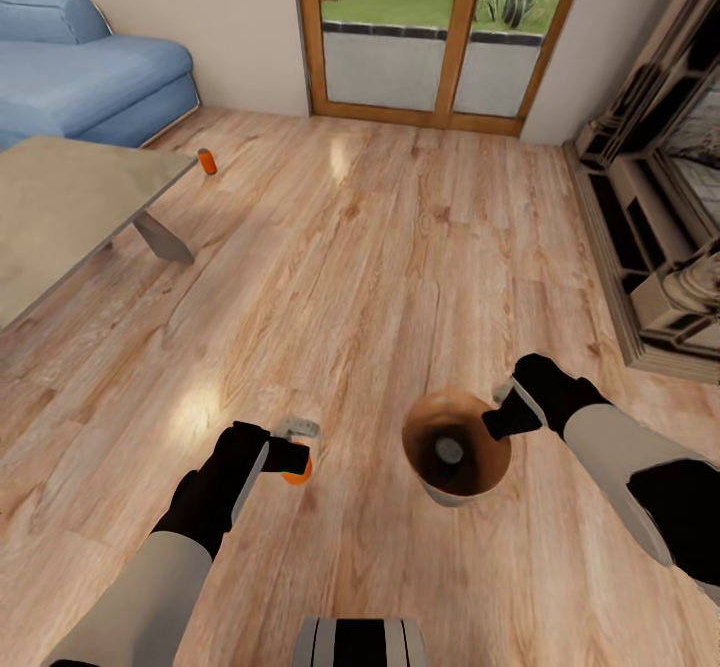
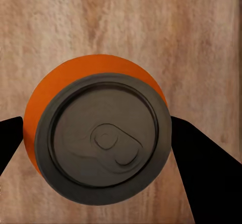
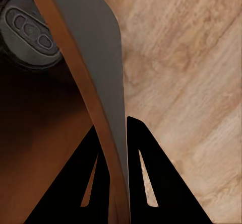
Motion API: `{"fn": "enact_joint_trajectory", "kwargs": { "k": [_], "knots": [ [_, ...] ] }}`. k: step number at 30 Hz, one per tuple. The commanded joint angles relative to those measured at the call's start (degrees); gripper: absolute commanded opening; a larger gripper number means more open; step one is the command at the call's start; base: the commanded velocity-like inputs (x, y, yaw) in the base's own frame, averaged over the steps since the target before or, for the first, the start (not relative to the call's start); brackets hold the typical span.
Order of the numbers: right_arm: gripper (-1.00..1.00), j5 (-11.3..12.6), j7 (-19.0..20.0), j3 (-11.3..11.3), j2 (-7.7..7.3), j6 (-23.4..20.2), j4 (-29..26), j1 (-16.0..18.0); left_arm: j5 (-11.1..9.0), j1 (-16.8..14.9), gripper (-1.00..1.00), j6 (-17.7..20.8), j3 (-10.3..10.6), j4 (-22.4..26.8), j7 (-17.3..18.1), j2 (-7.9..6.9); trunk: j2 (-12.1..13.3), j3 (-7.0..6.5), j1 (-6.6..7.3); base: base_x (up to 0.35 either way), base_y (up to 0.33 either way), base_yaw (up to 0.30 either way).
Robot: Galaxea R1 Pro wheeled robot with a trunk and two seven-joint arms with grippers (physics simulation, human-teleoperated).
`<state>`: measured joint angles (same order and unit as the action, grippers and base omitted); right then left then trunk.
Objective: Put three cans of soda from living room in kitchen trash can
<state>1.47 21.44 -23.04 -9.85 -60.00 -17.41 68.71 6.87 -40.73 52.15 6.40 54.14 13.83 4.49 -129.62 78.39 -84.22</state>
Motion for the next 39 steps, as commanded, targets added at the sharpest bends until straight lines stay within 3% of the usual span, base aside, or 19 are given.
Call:
{"fn": "enact_joint_trajectory", "kwargs": {
  "k": [1,5,12,16,18,22,24,25,26,28,30,31,33,34,37,39],
  "knots": [
    [-1.00,-0.79,0.20,0.12,-0.02,0.00,-1.33,-1.05,0.03,0.00,-1.00,-0.02,-0.02,0.00,0.11,0.00,0.41,-0.19,0.23,0.000,0.000,0.000],
    [-1.00,-0.77,0.19,1.68,-0.44,0.00,-3.42,-3.16,-0.08,0.02,-1.00,-0.06,-0.23,-0.13,0.73,0.00,2.02,-0.91,1.11,0.000,0.000,0.000],
    [-1.00,-0.93,0.26,2.24,-1.18,0.00,-3.81,-4.50,-0.07,-0.01,-1.00,-0.13,-0.34,-0.30,2.22,-0.05,4.83,-2.17,2.65,0.000,0.000,0.000],
    [-1.00,-0.88,0.39,2.12,-1.60,0.00,-3.84,-4.60,0.28,-0.10,-1.00,0.19,-0.20,-0.10,5.64,-1.11,6.43,-2.89,3.52,0.000,0.000,0.000],
    [-1.00,-0.86,0.67,1.93,-1.50,0.00,-3.89,-4.66,0.53,-1.05,-1.00,3.85,0.04,0.96,10.81,-4.16,7.23,-3.25,3.96,0.000,0.000,0.000],
    [-1.00,-1.11,3.23,1.79,-1.54,0.00,-3.87,-4.70,0.63,-4.67,-1.00,7.68,0.14,4.05,17.34,-8.92,8.84,-3.96,4.84,0.000,0.000,0.000],
    [-1.00,-1.37,5.61,1.74,-1.63,0.00,-3.86,-4.72,0.72,-7.72,-1.00,7.85,0.17,7.37,24.75,-13.67,9.64,-4.32,5.28,0.000,0.000,0.000],
    [-1.00,-1.41,6.03,1.75,-1.65,0.00,-3.86,-4.72,0.73,-8.54,-1.00,7.85,0.18,7.90,26.85,-14.84,10.04,-4.50,5.50,0.000,0.000,0.000],
    [-1.00,-1.46,6.67,1.76,-1.69,0.00,-3.86,-4.72,0.79,-10.52,-1.00,7.85,0.18,8.52,31.23,-17.03,10.44,-4.68,5.72,0.000,0.000,0.000],
    [-1.00,-1.45,7.25,1.80,-1.76,0.00,-3.86,-4.72,0.89,-13.98,-1.00,7.85,0.23,8.25,37.64,-19.64,11.24,-5.04,6.16,0.000,0.000,0.000],
    [-1.00,-1.42,7.49,1.82,-1.79,0.00,-3.86,-4.72,0.99,-16.44,-1.00,7.85,0.25,7.40,41.28,-21.03,12.04,-5.40,6.60,0.000,0.000,0.000],
    [-1.00,-1.37,7.74,1.84,-1.75,0.00,-3.80,-4.72,1.16,-21.68,-1.00,7.85,1.62,4.88,46.79,-22.93,12.45,-5.58,6.82,0.000,0.000,0.000],
    [-1.00,-1.31,7.90,1.85,-1.50,0.00,-3.77,-4.72,1.24,-26.57,-1.00,7.85,6.69,1.01,52.11,-23.77,13.25,-5.94,7.26,0.000,0.000,0.000],
    [-1.00,-1.33,7.92,1.86,-1.41,0.00,-3.75,-4.72,1.25,-27.82,-1.00,7.85,8.28,-0.09,53.49,-23.87,13.65,-6.12,7.48,0.000,0.000,0.000],
    [-1.00,-1.36,7.93,1.75,-1.04,0.00,-3.64,-4.74,1.28,-33.45,-1.00,7.85,16.50,-4.18,60.41,-23.77,14.85,-6.66,8.14,0.000,0.000,0.000],
    [-1.00,-1.37,7.91,1.67,-0.62,0.00,-3.47,-4.78,1.29,-36.10,-1.00,7.85,20.17,-5.23,64.07,-23.49,15.65,-7.02,8.58,0.000,0.000,0.000]
  ]
}}
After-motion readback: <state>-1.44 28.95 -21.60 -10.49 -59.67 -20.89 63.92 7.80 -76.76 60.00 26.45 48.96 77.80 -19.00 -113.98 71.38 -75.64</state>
